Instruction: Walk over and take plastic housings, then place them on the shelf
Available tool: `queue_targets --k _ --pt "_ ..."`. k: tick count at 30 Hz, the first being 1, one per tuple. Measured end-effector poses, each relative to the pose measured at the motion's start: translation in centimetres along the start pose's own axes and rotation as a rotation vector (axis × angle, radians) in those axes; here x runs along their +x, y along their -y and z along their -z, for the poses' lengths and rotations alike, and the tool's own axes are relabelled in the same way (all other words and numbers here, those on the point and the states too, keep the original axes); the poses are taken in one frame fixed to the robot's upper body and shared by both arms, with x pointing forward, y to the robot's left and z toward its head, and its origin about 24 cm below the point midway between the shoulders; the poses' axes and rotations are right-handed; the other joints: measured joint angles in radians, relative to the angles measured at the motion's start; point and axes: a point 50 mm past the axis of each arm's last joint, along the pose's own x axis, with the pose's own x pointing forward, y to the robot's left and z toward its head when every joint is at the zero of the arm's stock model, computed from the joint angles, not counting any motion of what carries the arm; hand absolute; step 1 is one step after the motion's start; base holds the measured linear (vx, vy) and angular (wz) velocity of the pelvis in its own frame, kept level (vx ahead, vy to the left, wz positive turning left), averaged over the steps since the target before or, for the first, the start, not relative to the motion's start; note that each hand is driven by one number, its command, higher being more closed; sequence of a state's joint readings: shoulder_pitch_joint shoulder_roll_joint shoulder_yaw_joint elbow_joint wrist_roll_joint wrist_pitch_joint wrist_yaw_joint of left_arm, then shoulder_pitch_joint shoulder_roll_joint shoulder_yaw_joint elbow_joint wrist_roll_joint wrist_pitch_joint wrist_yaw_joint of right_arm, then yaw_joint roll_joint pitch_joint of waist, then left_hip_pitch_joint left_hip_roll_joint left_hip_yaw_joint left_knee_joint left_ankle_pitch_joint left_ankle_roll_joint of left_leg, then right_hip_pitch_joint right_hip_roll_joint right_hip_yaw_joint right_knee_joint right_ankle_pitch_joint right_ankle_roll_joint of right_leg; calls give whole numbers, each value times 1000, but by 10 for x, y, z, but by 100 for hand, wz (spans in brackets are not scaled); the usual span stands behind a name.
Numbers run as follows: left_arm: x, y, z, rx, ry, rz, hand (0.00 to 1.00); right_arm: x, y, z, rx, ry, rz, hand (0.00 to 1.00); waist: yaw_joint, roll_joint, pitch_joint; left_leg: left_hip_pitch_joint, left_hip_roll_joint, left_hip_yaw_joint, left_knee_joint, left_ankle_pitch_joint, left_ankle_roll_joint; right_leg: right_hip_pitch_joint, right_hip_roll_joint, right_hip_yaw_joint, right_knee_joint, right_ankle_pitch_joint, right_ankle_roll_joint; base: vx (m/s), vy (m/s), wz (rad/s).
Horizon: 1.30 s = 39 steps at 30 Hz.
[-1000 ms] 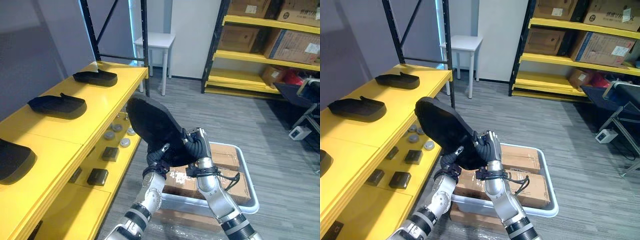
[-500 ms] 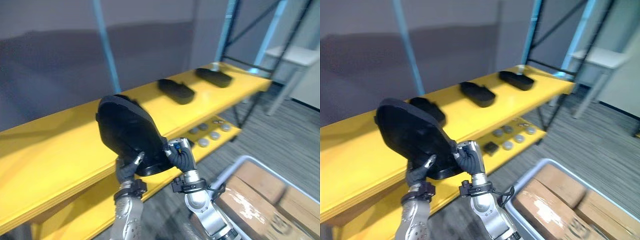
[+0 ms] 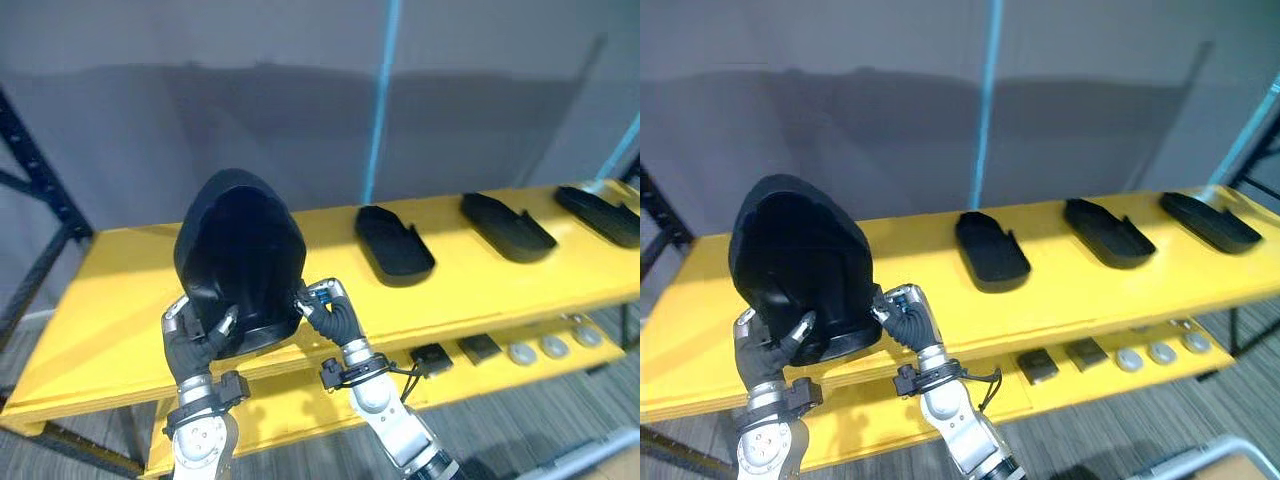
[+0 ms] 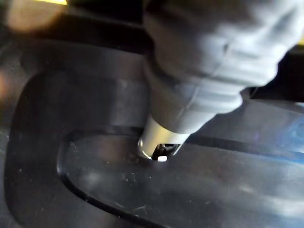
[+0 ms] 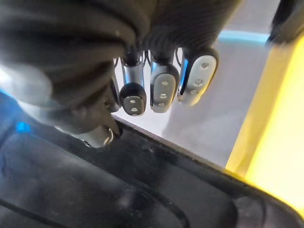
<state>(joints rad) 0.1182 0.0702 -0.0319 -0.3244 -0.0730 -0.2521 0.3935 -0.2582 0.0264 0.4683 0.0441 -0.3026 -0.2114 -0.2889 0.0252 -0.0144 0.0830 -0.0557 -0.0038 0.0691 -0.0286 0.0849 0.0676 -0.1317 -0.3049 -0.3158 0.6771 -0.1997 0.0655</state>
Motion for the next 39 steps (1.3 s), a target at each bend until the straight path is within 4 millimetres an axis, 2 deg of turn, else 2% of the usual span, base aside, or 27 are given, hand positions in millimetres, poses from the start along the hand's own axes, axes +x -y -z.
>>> queue_targets --k 3,5,6,7,8,9,11,12,14,18,21,23,26,27,29,30,31,32,33,36,39 --pt "3 15 2 -9 0 89 100 -13 16 2 -9 -20 48 100 -18 3 4 -1 -6 -125 13 -9 -16 -11 102 180 -274 0 9 41 -159 131" --pt "3 20 4 -7 -5 137 100 -20 23 3 -19 -31 64 100 -22 -15 1 0 -27 -164 28 -23 -41 -6 108 250 -394 44 -9 47 -211 88" --pt "4 19 5 2 -4 148 100 -21 23 3 -15 -34 61 100 -21 -42 0 5 -53 -169 31 -36 -60 -2 91 277 -428 113 35 45 -202 32" --pt "3 20 8 -1 -17 149 100 -22 23 4 -19 -40 59 100 -22 -31 2 9 -47 -172 31 -42 -69 4 90 270 -429 113 64 71 -248 16" --pt "2 20 9 -3 -29 154 100 -25 27 7 -35 -51 55 0 -15 -4 3 6 -14 -150 38 -51 -85 18 118 263 -465 124 50 103 -208 -9" --pt "2 21 10 0 -31 168 100 -27 28 8 -44 -50 43 0 -13 14 -1 -11 16 -147 48 -54 -100 29 147 252 -511 149 36 134 -210 -13" --pt "8 28 9 -35 -21 199 100 -27 34 3 -46 -32 63 0 -24 16 -3 -54 45 -168 72 -62 -124 41 183 219 -573 180 19 131 -178 25" --pt "11 36 9 -71 -22 229 100 -27 41 1 -51 -26 90 0 -40 17 -3 -77 56 -196 72 -55 -142 52 193 179 -599 186 12 110 -133 66" --pt "14 47 11 -104 -38 270 100 -32 50 3 -48 -40 126 0 -56 19 -1 -87 70 -174 65 -39 -162 70 197 127 -608 186 12 109 -72 75" --pt "13 46 16 -134 -74 288 100 -37 53 2 14 -53 103 0 -44 20 1 -51 77 -124 43 -35 -159 95 200 124 -611 185 11 68 2 6" --pt "12 44 17 -146 -86 300 100 -39 54 2 57 -61 99 0 -46 21 1 -33 69 -106 9 -25 -145 95 192 138 -621 184 10 2 45 -13" --pt "13 43 17 -156 -92 308 100 -38 57 -2 70 -43 106 0 -51 22 0 -22 61 -97 -21 -15 -137 97 186 142 -627 182 12 -37 45 -6" --pt "18 47 14 -179 -76 322 100 -36 71 -18 48 30 131 0 -65 21 0 -5 58 -72 -61 0 -133 99 176 140 -626 181 14 -39 54 5" --pt "24 44 12 -188 -67 304 100 -37 81 -24 31 58 157 0 -68 22 0 1 53 -70 -61 1 -131 103 173 141 -626 181 14 -18 45 -3" --pt "36 26 14 -179 -63 234 100 -42 119 -35 30 109 329 0 -74 22 -2 10 49 -65 -62 2 -129 112 171 144 -626 181 15 -6 30 -4" --pt "43 6 17 -143 -69 168 100 -52 153 -46 -18 156 476 0 -81 22 -5 11 48 -59 -62 2 -129 112 169 146 -627 181 15 -1 16 -6" --pt "46 -5 19 -122 -75 133 100 -57 167 -51 -48 176 540 0 -85 23 -5 13 48 -56 -62 2 -128 112 169 149 -627 181 15 7 25 -15" --pt "50 -27 23 -81 -92 62 100 -70 192 -58 -108 199 650 0 -94 22 -5 21 49 -42 -62 5 -124 111 170 163 -628 182 16 21 20 -28" --pt "52 -46 27 -37 -110 -3 100 -82 208 -61 -164 201 715 0 -103 23 -9 24 51 -25 -62 5 -124 111 172 172 -633 183 18 16 15 -29" --pt "53 -62 29 -8 -124 -56 100 -109 225 -60 -256 141 797 0 -124 30 -20 21 58 -5 -63 4 -126 95 181 195 -636 185 17 18 4 -21" --pt "48 -68 39 -17 -177 -65 100 -128 226 -53 -283 53 819 0 -143 42 -32 21 70 30 -63 -2 -134 76 192 226 -638 192 14 3 -2 -34"
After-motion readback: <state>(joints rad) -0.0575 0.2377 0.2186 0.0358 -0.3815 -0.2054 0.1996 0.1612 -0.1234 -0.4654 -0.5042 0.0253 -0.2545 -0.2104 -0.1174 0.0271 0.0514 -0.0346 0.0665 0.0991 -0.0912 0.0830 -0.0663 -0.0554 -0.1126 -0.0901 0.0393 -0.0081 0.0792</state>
